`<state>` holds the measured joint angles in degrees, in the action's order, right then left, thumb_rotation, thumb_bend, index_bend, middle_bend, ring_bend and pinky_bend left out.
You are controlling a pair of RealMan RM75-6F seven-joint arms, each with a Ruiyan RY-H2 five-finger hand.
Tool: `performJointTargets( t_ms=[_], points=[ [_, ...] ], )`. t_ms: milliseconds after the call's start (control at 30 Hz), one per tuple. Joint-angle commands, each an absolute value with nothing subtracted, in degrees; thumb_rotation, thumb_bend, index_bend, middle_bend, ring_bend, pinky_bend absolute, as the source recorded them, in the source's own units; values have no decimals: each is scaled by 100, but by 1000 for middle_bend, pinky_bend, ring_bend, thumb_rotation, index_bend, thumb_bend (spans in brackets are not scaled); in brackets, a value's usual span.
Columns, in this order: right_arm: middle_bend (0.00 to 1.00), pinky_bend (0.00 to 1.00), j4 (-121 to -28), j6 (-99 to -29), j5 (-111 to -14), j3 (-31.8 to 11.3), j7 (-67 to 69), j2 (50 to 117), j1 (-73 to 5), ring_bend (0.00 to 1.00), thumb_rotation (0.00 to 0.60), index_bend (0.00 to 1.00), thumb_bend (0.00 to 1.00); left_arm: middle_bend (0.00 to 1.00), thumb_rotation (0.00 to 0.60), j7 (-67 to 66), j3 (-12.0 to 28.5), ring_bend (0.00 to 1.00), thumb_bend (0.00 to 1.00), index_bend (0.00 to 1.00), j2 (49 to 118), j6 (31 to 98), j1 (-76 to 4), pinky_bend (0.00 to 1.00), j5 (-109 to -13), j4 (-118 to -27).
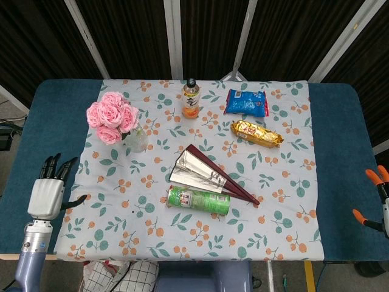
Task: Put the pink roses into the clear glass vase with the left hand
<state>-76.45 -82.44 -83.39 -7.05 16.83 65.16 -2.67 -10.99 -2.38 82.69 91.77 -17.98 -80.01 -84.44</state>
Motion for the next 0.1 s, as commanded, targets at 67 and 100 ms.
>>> performJointTargets(
  t_ms=[67, 100],
  points=[
    [25, 61, -7748, -8270, -8414, -635, 1569, 6436, -274, 96, 600, 168, 239, 222, 600, -1007, -237, 0, 86, 115, 8371, 9351, -1636, 0, -8280, -8406],
    [25, 61, -7760, -8258, -8418, -623, 1543, 6427, -279, 96, 600, 168, 239, 223, 600, -1000, -220, 0, 86, 114, 8362, 9383, -1607, 0, -8312, -8420]
  ],
)
